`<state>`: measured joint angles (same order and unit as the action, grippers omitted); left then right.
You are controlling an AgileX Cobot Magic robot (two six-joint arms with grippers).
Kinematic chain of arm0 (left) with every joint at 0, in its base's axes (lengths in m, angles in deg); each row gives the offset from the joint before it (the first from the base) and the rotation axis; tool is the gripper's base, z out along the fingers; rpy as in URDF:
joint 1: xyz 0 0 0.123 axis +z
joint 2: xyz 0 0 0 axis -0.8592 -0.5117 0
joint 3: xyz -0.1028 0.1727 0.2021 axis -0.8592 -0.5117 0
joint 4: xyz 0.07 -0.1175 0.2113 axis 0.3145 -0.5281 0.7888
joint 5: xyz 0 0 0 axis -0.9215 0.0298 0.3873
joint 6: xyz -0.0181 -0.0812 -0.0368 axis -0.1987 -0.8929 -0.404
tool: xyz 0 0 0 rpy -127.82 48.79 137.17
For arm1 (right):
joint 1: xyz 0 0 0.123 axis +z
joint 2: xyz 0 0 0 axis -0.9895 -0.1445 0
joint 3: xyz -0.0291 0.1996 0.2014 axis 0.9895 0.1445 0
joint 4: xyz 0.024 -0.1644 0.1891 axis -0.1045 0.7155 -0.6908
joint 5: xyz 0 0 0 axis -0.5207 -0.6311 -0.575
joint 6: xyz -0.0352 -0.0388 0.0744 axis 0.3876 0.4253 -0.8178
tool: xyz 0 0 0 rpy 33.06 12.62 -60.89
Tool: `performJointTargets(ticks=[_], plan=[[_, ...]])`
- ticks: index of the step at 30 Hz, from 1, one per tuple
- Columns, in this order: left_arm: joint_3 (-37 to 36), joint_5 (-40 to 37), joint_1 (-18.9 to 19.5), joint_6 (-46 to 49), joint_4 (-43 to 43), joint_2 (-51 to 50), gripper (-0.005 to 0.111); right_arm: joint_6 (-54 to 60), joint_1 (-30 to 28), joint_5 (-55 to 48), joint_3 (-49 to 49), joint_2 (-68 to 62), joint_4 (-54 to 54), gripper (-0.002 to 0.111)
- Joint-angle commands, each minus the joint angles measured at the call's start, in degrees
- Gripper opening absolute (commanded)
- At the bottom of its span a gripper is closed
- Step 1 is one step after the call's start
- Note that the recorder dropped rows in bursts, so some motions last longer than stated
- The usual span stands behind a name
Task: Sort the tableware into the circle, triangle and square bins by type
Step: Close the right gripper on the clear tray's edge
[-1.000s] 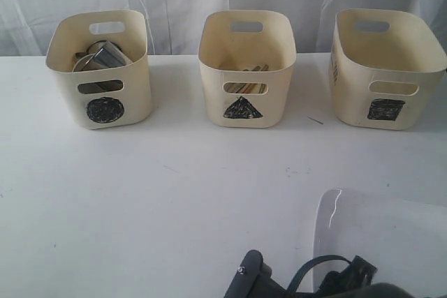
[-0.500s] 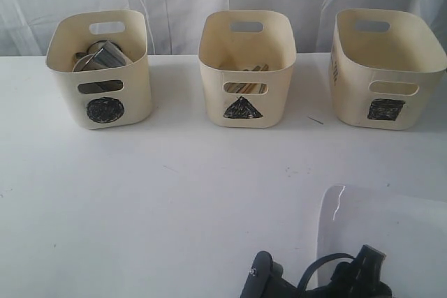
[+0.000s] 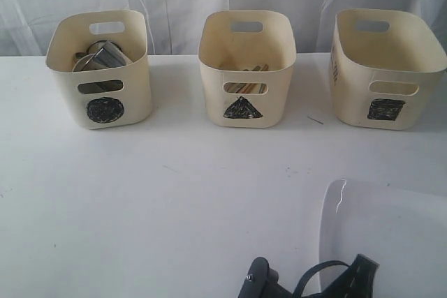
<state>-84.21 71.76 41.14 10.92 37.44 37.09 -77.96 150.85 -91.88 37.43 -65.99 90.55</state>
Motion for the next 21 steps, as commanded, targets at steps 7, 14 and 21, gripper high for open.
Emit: performJointTargets(ticks=[7, 14, 21], plan=[[-0.24, 0.20, 0.17, 0.10, 0.04, 0.29, 0.022, 0.42, -0.07, 2.17, -3.59, 6.48, 4.78, 0.000], [-0.24, 0.20, 0.17, 0.10, 0.04, 0.29, 0.022, 0.28, -0.07, -3.55, -9.24, 15.52, 8.70, 0.000], [-0.24, 0.20, 0.17, 0.10, 0.04, 0.29, 0.022, -0.28, -0.07, -9.17, -12.57, 21.86, 11.24, 0.000]])
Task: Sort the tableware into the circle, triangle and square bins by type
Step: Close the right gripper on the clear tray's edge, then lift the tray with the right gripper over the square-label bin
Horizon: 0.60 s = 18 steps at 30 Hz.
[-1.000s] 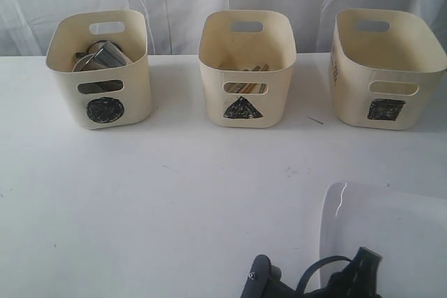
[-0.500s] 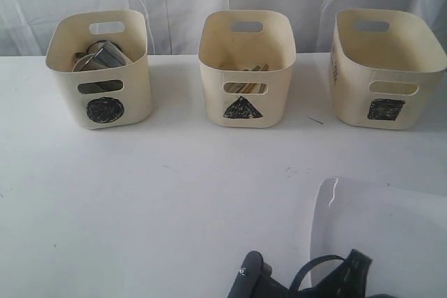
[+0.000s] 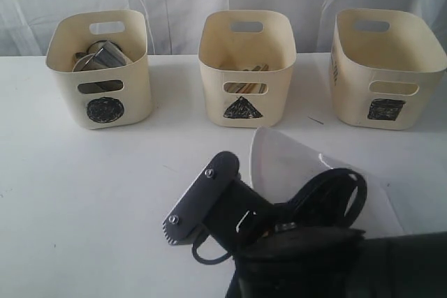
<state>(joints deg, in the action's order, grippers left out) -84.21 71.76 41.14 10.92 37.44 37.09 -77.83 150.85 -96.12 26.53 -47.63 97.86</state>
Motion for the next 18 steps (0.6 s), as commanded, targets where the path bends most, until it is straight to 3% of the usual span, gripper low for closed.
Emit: performJointTargets(ticks=[1, 18], plan=[[-0.24, 0.20, 0.17, 0.10, 0.04, 0.29, 0.022, -1.36, -0.07, -5.41, -1.97, 4.16, 4.71, 0.000], [-0.24, 0.20, 0.17, 0.20, 0.04, 0.29, 0.022, -4.05, -0.07, -6.13, -6.90, 20.72, 12.81, 0.000]])
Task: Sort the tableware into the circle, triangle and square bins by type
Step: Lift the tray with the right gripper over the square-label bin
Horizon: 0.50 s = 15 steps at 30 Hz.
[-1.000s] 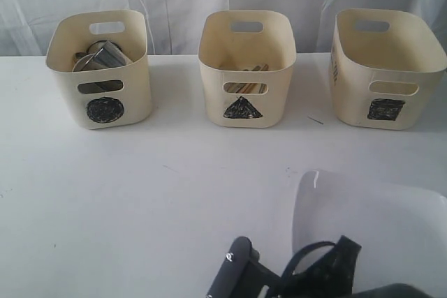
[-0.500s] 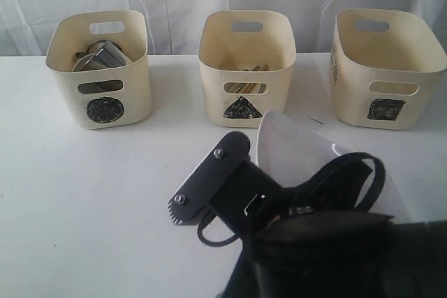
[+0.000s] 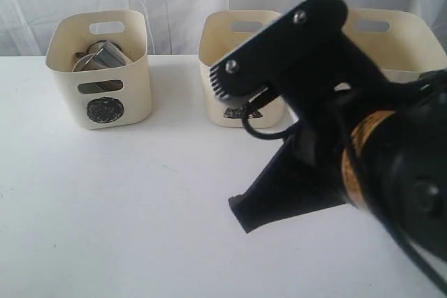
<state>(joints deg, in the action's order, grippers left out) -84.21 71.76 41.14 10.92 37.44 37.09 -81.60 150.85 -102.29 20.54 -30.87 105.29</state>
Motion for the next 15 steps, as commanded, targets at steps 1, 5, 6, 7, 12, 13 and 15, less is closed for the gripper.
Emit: performJointTargets(ticks=[1, 5, 6, 7, 12, 13, 15], plan=[[-0.24, 0.20, 0.17, 0.20, 0.04, 0.29, 0.022, -0.28, -0.07, 0.06, -0.91, 4.54, 6.10, 0.000], [-0.24, 0.20, 0.17, 0.20, 0.04, 0.29, 0.022, -0.28, -0.07, 1.01, -1.98, 7.79, 12.75, 0.000], [-0.24, 0.20, 0.17, 0.20, 0.04, 0.29, 0.022, 0.10, -0.74, 2.43, -2.66, 8.61, 14.41, 0.000], [-0.24, 0.20, 0.17, 0.20, 0.04, 0.29, 0.022, 1.54, -1.71, 4.26, -3.33, 9.05, 14.83, 0.000], [-0.24, 0.20, 0.17, 0.20, 0.04, 0.29, 0.022, 9.30, -12.12, 9.89, -4.87, 9.92, 14.28, 0.000], [-0.24, 0.20, 0.17, 0.20, 0.04, 0.29, 0.022, 11.39, -15.30, 12.27, -4.87, 9.92, 13.34, 0.000], [-0.24, 0.20, 0.17, 0.20, 0.04, 0.29, 0.022, 14.15, -21.02, 18.86, -4.87, 9.92, 12.50, 0.000]])
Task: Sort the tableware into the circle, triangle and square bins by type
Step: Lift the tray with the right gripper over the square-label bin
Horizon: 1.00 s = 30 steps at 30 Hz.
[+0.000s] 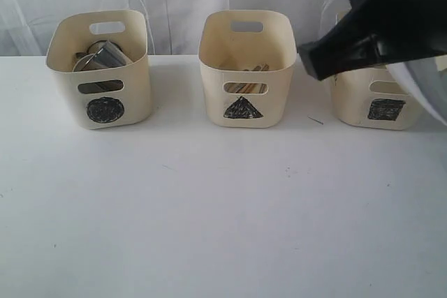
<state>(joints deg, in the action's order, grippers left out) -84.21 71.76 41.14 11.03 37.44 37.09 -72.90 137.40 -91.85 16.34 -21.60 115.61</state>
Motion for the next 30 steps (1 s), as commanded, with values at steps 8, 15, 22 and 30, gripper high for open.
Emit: performJointTargets(ticks=[8, 15, 22, 30], plan=[[-0.24, 0.20, 0.17, 0.10, 0.04, 0.29, 0.022, 11.15, -24.51, 29.52, -3.72, -4.14, -0.03, 0.000], [-0.24, 0.20, 0.17, 0.10, 0.04, 0.29, 0.022, 11.04, -40.57, 46.35, -7.29, -14.42, -5.78, 0.000], [-0.24, 0.20, 0.17, 0.10, 0.04, 0.29, 0.022, 11.04, -47.18, 55.45, -7.80, -21.18, -6.99, 0.000], [-0.24, 0.20, 0.17, 0.10, 0.04, 0.29, 0.022, 10.20, -53.62, 63.34, -10.73, -25.45, -6.87, 0.000]])
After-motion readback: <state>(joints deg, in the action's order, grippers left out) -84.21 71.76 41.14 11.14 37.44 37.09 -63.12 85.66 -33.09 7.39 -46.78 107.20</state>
